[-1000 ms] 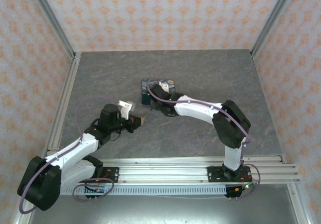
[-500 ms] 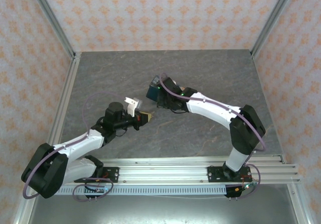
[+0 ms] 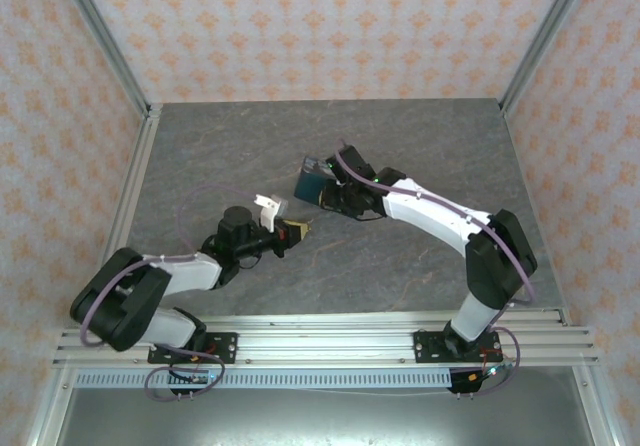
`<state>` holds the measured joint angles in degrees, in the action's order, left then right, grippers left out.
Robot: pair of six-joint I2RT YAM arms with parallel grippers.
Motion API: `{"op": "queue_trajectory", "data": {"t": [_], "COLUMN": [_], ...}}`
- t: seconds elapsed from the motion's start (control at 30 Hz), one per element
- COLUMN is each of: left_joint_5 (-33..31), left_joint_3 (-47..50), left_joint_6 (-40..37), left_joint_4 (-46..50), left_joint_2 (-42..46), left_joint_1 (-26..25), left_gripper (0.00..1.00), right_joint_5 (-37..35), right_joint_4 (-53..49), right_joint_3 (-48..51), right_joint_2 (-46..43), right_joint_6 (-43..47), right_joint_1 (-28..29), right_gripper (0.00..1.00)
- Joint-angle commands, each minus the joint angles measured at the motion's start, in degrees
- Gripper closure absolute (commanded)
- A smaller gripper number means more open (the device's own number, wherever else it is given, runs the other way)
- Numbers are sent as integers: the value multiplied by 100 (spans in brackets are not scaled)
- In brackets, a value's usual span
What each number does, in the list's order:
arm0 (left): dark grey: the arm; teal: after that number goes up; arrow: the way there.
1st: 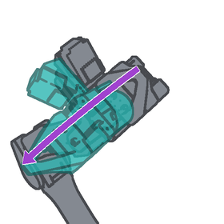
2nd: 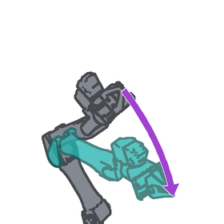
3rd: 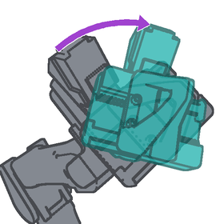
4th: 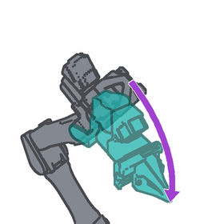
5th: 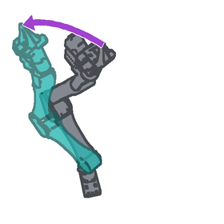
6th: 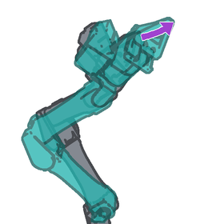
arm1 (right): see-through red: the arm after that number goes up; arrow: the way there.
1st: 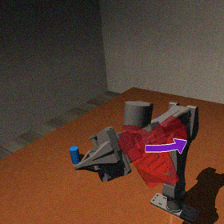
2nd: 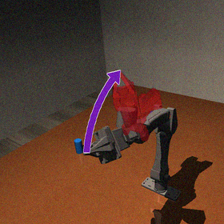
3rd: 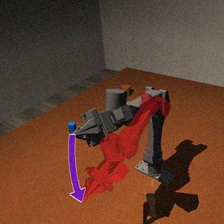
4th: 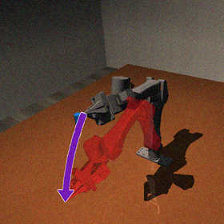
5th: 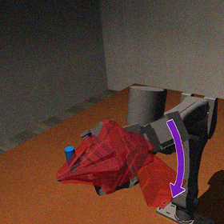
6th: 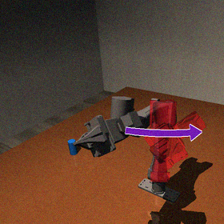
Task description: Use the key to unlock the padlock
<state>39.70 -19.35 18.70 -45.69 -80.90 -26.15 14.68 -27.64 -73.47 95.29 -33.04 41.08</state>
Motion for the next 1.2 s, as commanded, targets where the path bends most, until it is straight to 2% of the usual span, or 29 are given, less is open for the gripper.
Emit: {"op": "queue_trajectory", "data": {"t": [0.0, 0.33, 0.63, 1.17], "left_joint_5": [161, 38, -58, -664], "left_joint_3": [-196, -531, -579, -446], "left_joint_6": [156, -67, 125, -119], "left_joint_4": [-1033, -1303, -1931, -1882], "left_joint_2": [-382, -837, -1451, -1221], "left_joint_1": [-13, -88, -127, -248], "left_gripper": [100, 100, 100, 100], "right_joint_5": [104, 507, 667, 850], "right_joint_4": [148, 108, 96, 224], "right_joint_3": [-8, -27, -19, 79], "right_joint_2": [-239, -273, -274, -303], "right_joint_6": [-54, -172, -249, -449], "right_joint_1": [-30, -238, -324, -425], "right_gripper": [100, 100, 100, 100]}}
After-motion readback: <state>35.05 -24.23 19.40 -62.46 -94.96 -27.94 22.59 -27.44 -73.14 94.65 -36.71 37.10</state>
